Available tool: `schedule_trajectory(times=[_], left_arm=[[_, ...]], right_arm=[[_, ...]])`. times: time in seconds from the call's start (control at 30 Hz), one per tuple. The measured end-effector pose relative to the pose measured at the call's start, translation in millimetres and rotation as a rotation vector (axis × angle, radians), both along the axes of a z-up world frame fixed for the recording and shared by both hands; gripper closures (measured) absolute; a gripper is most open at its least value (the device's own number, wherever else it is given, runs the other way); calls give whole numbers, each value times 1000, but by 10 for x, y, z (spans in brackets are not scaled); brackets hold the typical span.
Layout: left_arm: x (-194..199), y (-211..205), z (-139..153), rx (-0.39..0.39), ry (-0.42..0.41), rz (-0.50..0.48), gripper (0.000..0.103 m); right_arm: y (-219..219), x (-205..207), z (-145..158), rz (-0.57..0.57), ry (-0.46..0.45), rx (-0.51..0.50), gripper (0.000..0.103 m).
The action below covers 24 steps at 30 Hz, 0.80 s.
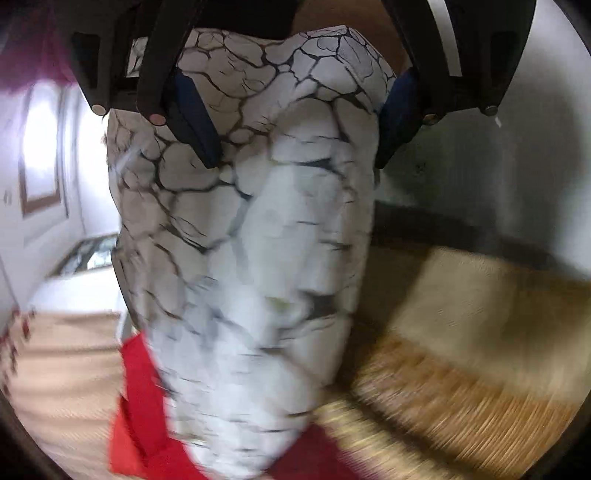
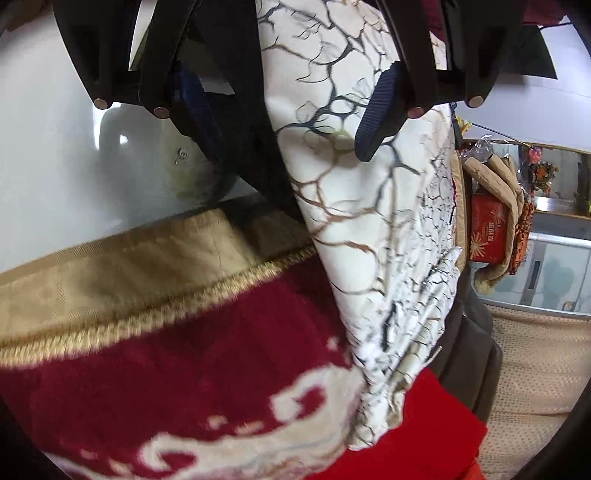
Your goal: Fold large clothes
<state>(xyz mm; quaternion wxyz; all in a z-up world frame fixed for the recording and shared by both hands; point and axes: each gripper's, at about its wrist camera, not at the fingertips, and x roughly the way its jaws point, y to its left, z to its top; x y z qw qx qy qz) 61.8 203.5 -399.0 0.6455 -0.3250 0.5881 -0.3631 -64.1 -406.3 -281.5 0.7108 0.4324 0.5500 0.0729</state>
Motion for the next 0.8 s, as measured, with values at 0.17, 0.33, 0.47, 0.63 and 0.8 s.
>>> schedule_trajectory(times=[0.17,0.33,0.47,0.63,0.8], left_arm=[[-25,-14,-196,-69,107,58,16],[-155,-164,16,-95,16,13,74],[-216,-281,217,-44,-58,-22,82],[-86,-287,234,-49,-5,17,50],[-91,-327,423,-26,-65,-34,91]], right_arm=[[189,40,72,67,-75,37,32],[399,147,352,160,-139,-23,82],[518,220,536,212,-174,-69,82],[481,251,434,163,-94,-19,72],[556,247,445,216,-104,-69,62]])
